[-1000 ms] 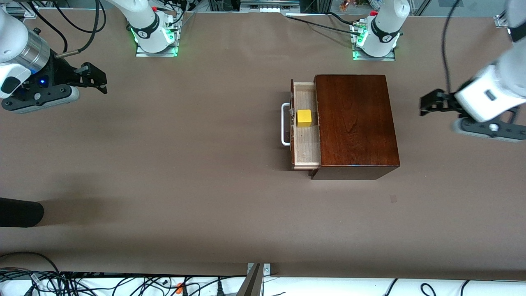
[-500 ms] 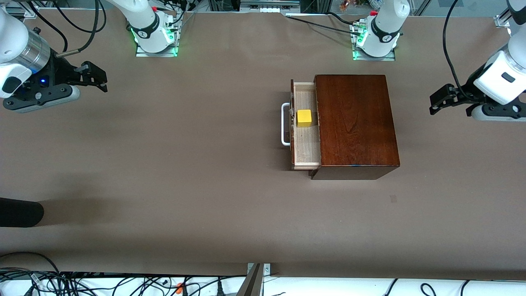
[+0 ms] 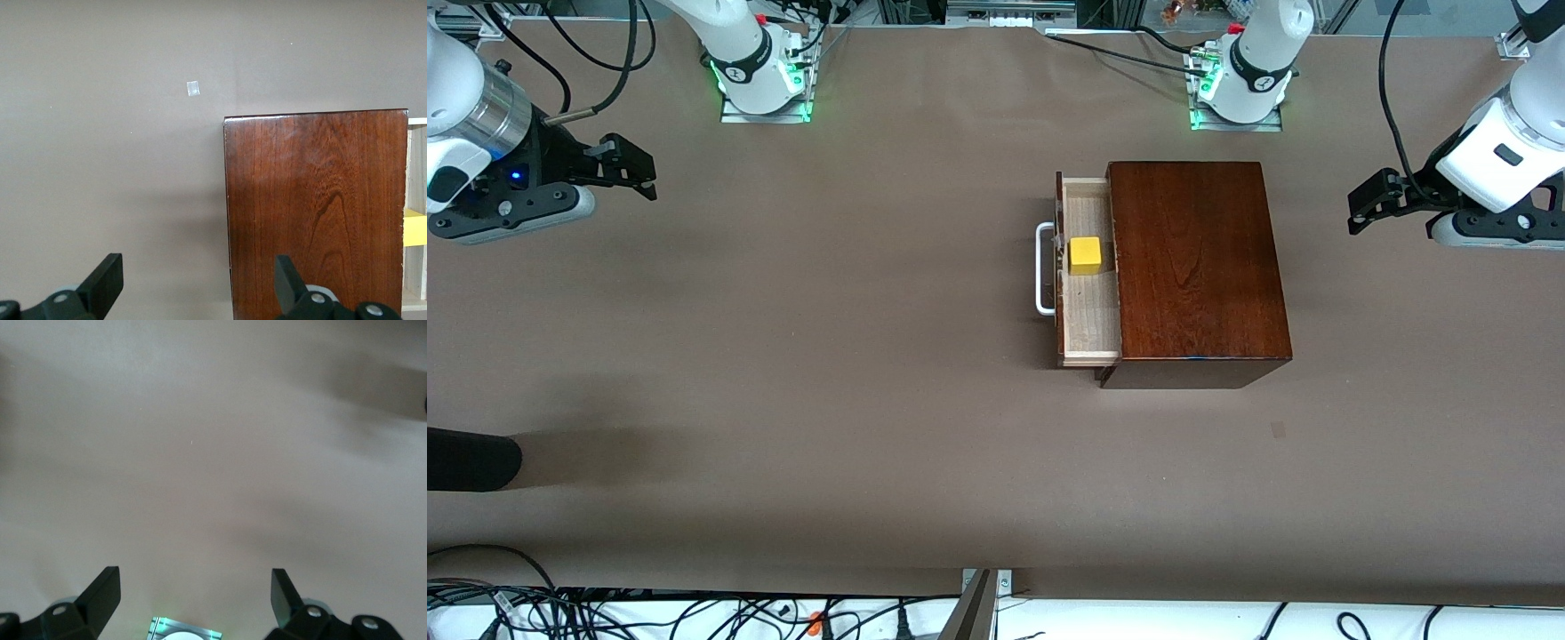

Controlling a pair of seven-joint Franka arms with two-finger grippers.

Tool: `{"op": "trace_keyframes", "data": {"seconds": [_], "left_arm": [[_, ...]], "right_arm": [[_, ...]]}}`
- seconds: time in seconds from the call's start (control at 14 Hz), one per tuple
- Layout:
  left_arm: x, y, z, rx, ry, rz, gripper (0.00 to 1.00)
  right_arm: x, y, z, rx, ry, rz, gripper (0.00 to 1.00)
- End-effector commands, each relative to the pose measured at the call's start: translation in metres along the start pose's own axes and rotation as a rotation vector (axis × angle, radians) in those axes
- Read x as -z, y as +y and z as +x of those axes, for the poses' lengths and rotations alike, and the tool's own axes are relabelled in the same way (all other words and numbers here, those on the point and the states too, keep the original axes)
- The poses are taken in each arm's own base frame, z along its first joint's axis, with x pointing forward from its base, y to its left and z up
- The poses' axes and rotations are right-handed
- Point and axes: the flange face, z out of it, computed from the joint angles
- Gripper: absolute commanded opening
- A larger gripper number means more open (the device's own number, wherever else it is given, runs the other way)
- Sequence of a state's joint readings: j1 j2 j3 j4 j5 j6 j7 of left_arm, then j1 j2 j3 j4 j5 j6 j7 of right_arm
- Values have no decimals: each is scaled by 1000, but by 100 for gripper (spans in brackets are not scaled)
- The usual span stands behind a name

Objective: Open drawer, take yellow block, close drawer

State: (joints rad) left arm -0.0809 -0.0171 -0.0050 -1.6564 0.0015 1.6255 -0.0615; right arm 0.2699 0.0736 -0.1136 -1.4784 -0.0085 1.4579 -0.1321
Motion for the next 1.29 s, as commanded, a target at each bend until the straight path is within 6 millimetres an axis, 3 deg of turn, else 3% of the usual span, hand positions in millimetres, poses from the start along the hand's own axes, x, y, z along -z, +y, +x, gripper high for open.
{"op": "trace_keyframes", "data": {"seconds": [0.0,0.29,0.43,0.71,0.93,1.07,1.21], "left_arm": [[10,2,-6,-16,1,23,100],[10,2,-6,-15,1,23,100],[10,5,-7,-19,-2,24,100],[10,10,-7,-27,-4,24,100],[11,11,-9,-28,-4,24,100],[9,10,-10,-28,-21,25,100],[11,10,-10,-28,-20,25,100]], "right_arm": [[-6,-7,10,22,13,21,100],[-25,-81,33,161,19,33,100],[-24,-135,33,320,44,48,100],[-56,-307,40,687,121,35,100],[-90,-400,48,894,149,-5,100],[-114,-450,51,982,177,-15,100],[-134,-472,60,1020,201,-31,100]]}}
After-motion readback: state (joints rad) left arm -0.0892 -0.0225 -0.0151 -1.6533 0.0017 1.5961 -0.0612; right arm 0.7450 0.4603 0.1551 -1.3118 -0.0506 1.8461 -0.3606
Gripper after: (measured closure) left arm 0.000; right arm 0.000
